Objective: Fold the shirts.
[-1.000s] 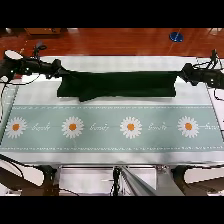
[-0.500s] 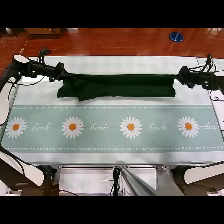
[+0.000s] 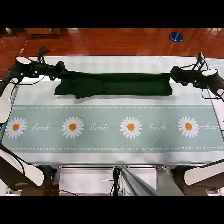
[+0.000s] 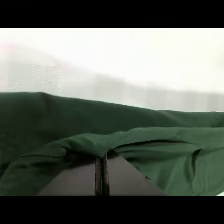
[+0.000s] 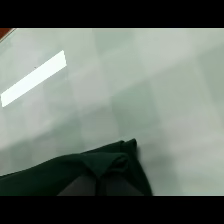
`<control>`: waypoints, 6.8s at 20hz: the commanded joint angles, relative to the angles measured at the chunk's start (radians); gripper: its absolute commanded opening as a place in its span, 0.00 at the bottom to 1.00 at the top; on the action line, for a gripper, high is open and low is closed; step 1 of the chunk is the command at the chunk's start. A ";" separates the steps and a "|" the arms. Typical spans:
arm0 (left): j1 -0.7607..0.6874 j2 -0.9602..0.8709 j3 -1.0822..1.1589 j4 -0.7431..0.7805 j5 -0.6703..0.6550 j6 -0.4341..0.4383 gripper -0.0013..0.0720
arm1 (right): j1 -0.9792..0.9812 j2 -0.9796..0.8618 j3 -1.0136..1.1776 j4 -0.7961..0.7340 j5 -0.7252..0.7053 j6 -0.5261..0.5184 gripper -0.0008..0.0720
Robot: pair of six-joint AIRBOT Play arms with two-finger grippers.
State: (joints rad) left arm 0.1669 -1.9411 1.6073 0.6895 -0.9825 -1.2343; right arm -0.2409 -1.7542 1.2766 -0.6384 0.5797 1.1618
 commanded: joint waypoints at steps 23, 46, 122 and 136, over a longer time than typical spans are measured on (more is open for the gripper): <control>0.111 0.266 0.001 -0.061 -0.103 0.019 0.66 | -0.184 0.010 0.001 -0.106 0.408 0.153 0.76; -0.259 0.248 0.001 -0.196 -0.145 -0.122 0.05 | -0.131 0.394 0.007 -0.185 0.684 0.166 0.05; -0.131 0.647 -0.294 -0.090 -0.283 0.075 0.04 | 0.550 0.285 0.004 0.116 0.439 0.006 0.68; -0.130 0.586 -0.294 0.150 -0.312 0.074 0.57 | -0.011 0.405 -0.451 -0.051 0.488 0.178 0.82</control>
State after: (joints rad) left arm 0.0376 -1.3548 1.3132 0.8089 -1.2942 -1.1591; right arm -0.2256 -1.3220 0.9623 -0.9653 1.1965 1.4021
